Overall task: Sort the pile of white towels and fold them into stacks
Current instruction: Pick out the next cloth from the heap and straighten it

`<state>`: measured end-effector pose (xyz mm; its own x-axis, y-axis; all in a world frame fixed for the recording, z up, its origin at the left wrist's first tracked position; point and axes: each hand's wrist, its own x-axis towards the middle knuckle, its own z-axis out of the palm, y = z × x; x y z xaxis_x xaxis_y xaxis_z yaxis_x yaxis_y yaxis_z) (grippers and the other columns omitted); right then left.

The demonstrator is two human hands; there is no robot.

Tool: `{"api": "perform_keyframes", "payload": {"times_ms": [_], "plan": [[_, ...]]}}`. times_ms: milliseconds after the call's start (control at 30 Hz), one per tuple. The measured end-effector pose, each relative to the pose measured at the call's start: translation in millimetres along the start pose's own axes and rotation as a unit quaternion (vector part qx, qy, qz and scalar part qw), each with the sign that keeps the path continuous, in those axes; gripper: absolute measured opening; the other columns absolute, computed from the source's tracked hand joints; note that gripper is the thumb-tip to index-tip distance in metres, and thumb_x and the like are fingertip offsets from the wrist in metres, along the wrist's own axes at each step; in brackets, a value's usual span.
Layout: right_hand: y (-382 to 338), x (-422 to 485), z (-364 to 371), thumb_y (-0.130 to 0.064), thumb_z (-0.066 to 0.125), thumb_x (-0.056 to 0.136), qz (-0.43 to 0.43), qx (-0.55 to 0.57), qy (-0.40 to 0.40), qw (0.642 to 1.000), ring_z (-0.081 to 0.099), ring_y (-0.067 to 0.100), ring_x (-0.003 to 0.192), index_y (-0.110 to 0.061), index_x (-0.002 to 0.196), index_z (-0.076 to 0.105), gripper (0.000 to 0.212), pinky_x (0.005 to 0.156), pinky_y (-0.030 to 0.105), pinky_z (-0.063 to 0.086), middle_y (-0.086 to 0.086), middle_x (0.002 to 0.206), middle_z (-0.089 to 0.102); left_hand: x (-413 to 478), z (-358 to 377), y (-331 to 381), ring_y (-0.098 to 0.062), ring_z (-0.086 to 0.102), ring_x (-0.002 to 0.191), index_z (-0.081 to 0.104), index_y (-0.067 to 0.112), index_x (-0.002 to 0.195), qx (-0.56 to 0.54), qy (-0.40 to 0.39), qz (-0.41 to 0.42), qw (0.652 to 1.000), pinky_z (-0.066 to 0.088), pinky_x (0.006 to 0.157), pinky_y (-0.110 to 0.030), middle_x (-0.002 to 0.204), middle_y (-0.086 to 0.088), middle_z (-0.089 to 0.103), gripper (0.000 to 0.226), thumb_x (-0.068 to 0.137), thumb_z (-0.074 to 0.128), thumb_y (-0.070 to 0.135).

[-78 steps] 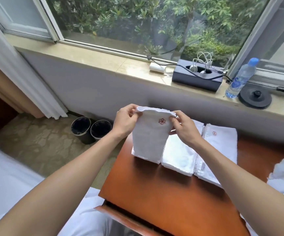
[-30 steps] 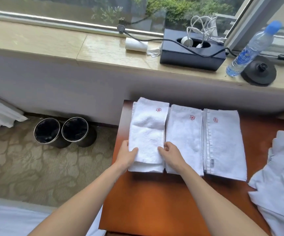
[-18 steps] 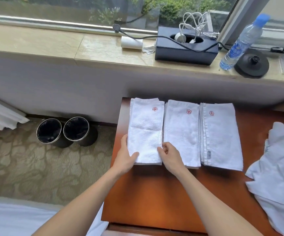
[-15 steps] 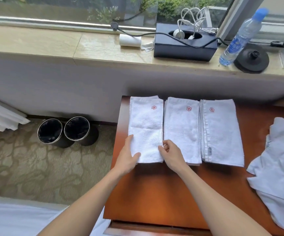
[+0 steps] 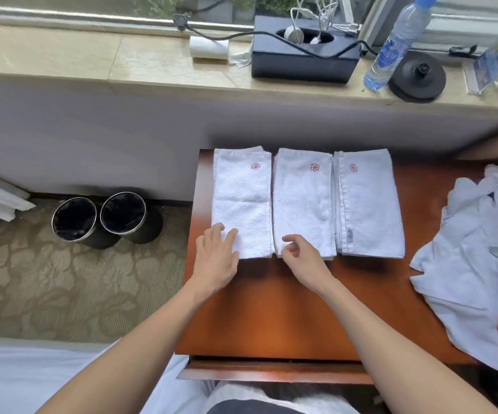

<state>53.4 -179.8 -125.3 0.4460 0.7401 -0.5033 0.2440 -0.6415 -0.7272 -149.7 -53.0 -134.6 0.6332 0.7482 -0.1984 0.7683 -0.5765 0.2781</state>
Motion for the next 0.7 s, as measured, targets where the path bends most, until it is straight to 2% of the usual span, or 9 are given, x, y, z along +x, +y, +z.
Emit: {"api": "perform_keyframes", "payload": {"times_ms": [67, 133, 300, 433, 700], "plan": [[8, -11, -4, -0.026, 0.054, 0.102, 0.002, -0.009, 0.007, 1.0, 0.059, -0.006, 0.093, -0.029, 0.127, 0.058, 0.025, 0.068, 0.004, 0.045, -0.011, 0.109, 0.063, -3, 6, 10, -0.032, 0.038, 0.133, 0.046, 0.022, 0.146, -0.001, -0.009, 0.028, 1.0, 0.025, 0.109, -0.046, 0.148, -0.01, 0.037, 0.051, 0.097, 0.057, 0.028], [19, -24, -9, -0.023, 0.054, 0.103, 0.009, -0.019, 0.019, 1.0, 0.057, -0.007, 0.102, -0.027, 0.128, 0.059, 0.026, 0.073, 0.005, 0.044, -0.011, 0.117, 0.063, -9, 12, 24, -0.032, 0.033, 0.139, 0.044, 0.023, 0.146, -0.001, -0.024, 0.045, 0.999, 0.019, 0.114, -0.047, 0.151, -0.01, 0.035, 0.049, 0.098, 0.055, 0.029], [46, -60, -32, -0.016, 0.055, 0.102, -0.004, -0.057, 0.042, 0.997, 0.057, 0.009, 0.12, -0.019, 0.132, 0.061, 0.031, 0.103, 0.022, 0.041, -0.006, 0.128, 0.06, -32, 20, 69, -0.028, 0.027, 0.144, 0.042, 0.026, 0.146, -0.008, -0.045, 0.087, 0.995, 0.014, 0.12, -0.048, 0.154, -0.004, 0.034, 0.048, 0.1, 0.053, 0.032], [76, -94, -74, -0.022, 0.053, 0.103, -0.019, -0.095, 0.064, 0.993, 0.05, 0.006, 0.129, -0.025, 0.138, 0.058, 0.036, 0.11, 0.024, 0.037, -0.012, 0.136, 0.056, -41, 26, 122, -0.027, 0.019, 0.151, 0.033, 0.027, 0.155, 0.007, -0.061, 0.114, 0.992, 0.009, 0.122, -0.048, 0.164, -0.003, 0.026, 0.055, 0.103, 0.048, 0.038], [180, -155, -186, -0.026, 0.053, 0.104, -0.009, -0.109, 0.096, 0.989, 0.047, 0.016, 0.138, -0.025, 0.141, 0.055, 0.037, 0.116, 0.036, 0.039, -0.004, 0.148, 0.053, -63, 56, 274, -0.02, 0.013, 0.157, 0.03, 0.025, 0.159, -0.001, -0.069, 0.159, 0.985, 0.005, 0.127, -0.046, 0.169, 0.002, 0.022, 0.058, 0.105, 0.048, 0.035]]}}
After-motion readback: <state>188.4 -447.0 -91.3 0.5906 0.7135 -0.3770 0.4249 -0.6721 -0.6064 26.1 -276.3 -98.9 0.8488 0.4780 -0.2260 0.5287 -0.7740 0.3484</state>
